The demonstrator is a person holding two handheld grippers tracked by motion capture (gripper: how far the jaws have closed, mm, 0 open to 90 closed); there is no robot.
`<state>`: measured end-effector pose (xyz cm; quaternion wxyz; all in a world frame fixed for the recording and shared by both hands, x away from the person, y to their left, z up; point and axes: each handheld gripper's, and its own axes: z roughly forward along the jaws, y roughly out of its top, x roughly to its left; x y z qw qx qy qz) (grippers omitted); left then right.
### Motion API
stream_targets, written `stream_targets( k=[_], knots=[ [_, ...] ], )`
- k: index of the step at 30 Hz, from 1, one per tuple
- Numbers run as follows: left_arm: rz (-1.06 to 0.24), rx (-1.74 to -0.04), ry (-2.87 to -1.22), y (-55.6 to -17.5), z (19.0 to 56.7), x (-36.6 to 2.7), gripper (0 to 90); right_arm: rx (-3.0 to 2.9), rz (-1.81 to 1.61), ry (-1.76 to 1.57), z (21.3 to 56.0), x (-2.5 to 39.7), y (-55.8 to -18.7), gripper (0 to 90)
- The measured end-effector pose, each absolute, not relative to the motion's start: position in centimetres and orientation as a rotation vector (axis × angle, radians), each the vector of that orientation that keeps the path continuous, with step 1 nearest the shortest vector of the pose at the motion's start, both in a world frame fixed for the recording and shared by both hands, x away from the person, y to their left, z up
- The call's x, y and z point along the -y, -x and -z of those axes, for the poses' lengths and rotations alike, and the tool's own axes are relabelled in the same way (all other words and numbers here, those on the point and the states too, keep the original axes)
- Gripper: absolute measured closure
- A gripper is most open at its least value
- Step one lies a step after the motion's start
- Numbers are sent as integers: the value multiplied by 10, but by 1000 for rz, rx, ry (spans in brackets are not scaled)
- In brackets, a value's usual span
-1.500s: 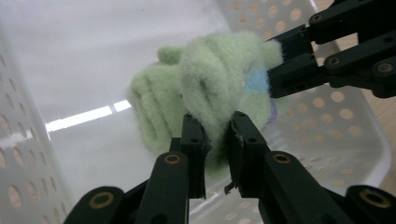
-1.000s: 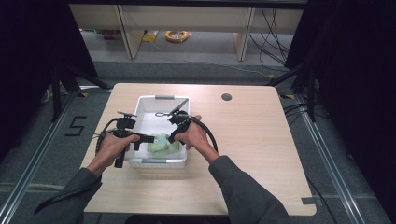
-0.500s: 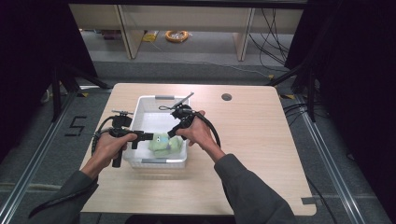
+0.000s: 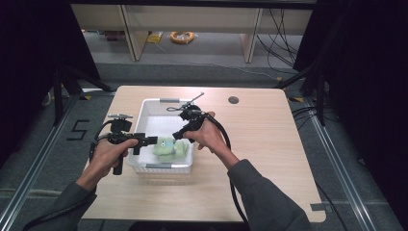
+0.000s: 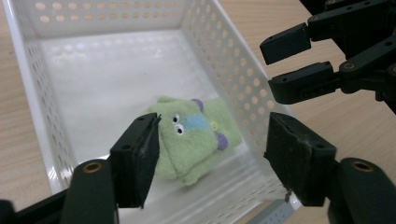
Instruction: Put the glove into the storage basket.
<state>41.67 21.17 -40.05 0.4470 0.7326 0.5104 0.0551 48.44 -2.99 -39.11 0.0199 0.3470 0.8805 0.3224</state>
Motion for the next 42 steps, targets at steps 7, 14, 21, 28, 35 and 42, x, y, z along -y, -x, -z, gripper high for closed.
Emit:
stream_targets(
  k=[7,14,21,28,35,42],
  knots=[
    [-117,-1189,-1786,-397,396,-206,260,-2701,-1087,-989,380,44,-466,343],
    [-192,-1103,-1790,-365,390,-196,217,-2654,-1117,-999,377,72,-441,306],
    [-168,-1036,-1801,-336,395,-187,208,-2613,-1150,-1002,379,111,-420,282],
    [-149,-1005,-1824,-317,412,-181,208,-2557,-1193,-1019,391,148,-400,266],
    [-156,-994,-1850,-300,435,-177,205,-2535,-1186,-1054,408,176,-377,253],
    [-208,-984,-1860,-289,454,-174,198,-2522,-1184,-1079,427,192,-354,249]
  ],
)
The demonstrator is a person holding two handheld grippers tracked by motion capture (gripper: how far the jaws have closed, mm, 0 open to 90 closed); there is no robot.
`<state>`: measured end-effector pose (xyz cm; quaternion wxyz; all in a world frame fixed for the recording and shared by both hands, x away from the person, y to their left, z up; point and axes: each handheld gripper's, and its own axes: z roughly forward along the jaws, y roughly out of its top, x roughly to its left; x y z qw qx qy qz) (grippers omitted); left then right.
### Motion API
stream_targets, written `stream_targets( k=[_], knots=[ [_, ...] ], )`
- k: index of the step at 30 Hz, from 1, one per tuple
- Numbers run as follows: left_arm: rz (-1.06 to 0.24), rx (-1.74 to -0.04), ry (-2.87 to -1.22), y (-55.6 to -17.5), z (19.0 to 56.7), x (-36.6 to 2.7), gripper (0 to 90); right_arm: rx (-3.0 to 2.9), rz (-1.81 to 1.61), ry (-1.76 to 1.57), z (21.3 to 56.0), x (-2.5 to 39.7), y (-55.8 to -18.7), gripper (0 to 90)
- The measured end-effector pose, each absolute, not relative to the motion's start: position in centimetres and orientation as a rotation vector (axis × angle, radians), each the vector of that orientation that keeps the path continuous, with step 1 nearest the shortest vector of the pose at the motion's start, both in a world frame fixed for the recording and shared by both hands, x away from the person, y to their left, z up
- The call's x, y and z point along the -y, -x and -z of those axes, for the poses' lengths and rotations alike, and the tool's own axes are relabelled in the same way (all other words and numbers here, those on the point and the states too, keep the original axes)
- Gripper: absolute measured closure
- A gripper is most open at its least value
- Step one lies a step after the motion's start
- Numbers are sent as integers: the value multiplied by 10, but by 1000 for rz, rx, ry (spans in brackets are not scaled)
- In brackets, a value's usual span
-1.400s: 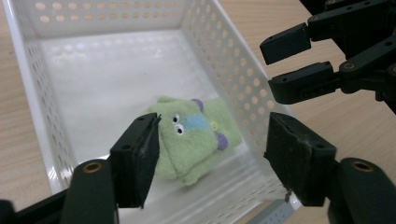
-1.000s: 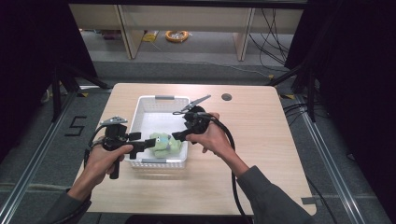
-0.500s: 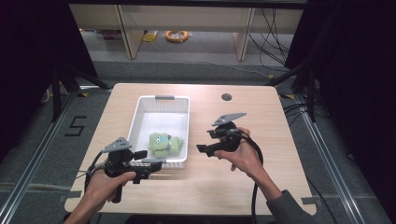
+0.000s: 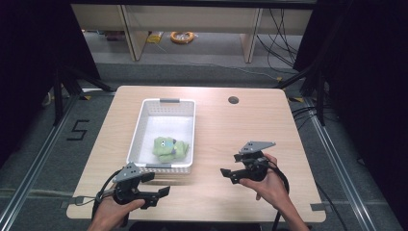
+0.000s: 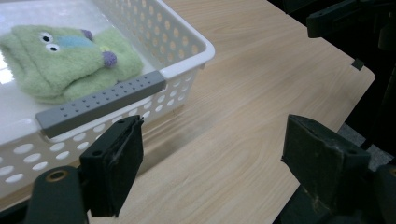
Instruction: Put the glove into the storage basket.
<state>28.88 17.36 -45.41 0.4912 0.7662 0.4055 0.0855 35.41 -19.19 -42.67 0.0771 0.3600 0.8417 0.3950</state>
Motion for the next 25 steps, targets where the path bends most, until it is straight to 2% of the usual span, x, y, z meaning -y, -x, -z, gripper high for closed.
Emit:
stream_targets(
  k=[7,11,19,25],
  knots=[
    [-270,-977,-1888,-279,476,-175,186,-2466,-1199,-1052,448,208,-334,232],
    [-263,-1000,-1906,-274,489,-175,184,-2475,-1200,-1061,464,216,-322,231],
    [-257,-1010,-1942,-272,495,-178,182,-2526,-1142,-1125,488,228,-309,212],
    [-271,-1014,-1926,-272,497,-178,180,-2529,-1119,-1137,491,230,-311,208]
  ],
)
